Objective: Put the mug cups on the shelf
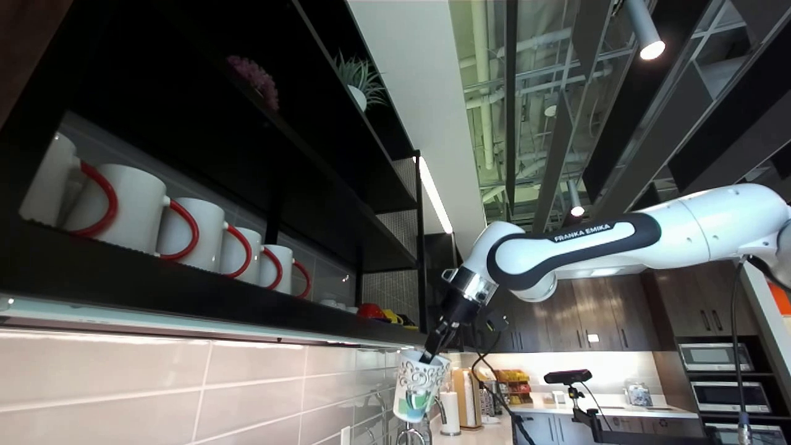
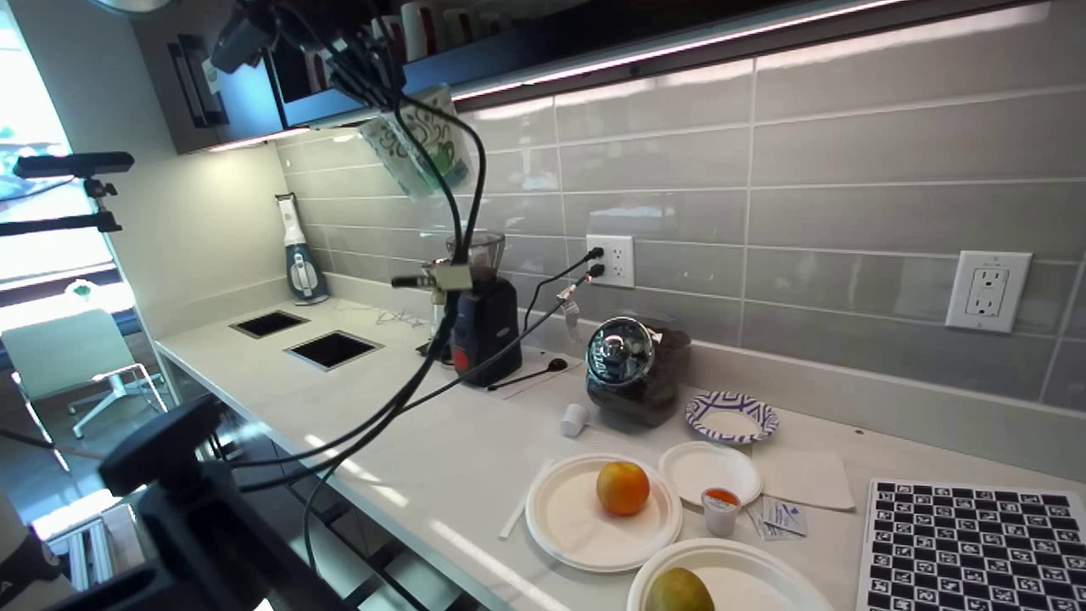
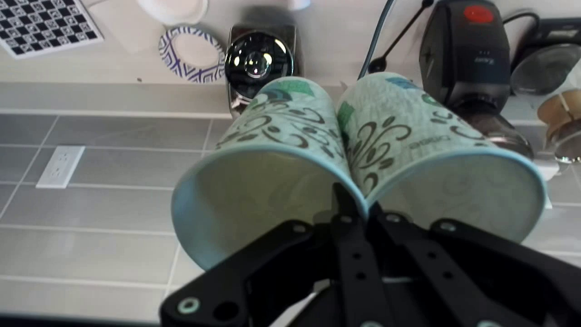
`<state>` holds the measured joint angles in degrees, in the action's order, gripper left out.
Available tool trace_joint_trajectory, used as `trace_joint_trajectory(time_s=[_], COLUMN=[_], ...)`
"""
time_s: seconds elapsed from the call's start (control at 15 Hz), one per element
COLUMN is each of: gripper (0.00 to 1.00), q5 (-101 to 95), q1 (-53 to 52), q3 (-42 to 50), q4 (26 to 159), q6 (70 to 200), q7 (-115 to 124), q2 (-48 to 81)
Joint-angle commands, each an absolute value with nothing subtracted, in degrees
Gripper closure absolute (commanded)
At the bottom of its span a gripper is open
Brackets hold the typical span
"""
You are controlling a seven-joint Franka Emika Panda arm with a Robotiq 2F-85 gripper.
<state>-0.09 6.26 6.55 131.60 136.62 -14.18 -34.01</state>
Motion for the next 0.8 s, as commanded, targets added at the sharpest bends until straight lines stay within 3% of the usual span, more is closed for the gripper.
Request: trace_joint_trajectory(time_s=[0.0,0.53,0.6,0.73], gripper=[0.99,0.99,0.99,0.95], q5=[1.41,2.51,1.07,1.12], q1=[2.57,-2.15,-0.58,-0.54], q3=[9.81,12.56,11.15,11.16], q4=[123.84,105.06,111.12,110.11], q6=[130.19,125.19,126.54,126.52], q7=[-17.19,-19.35,-17.6,-17.63], q2=[-36.36,-28.68,-33.06,-31.99])
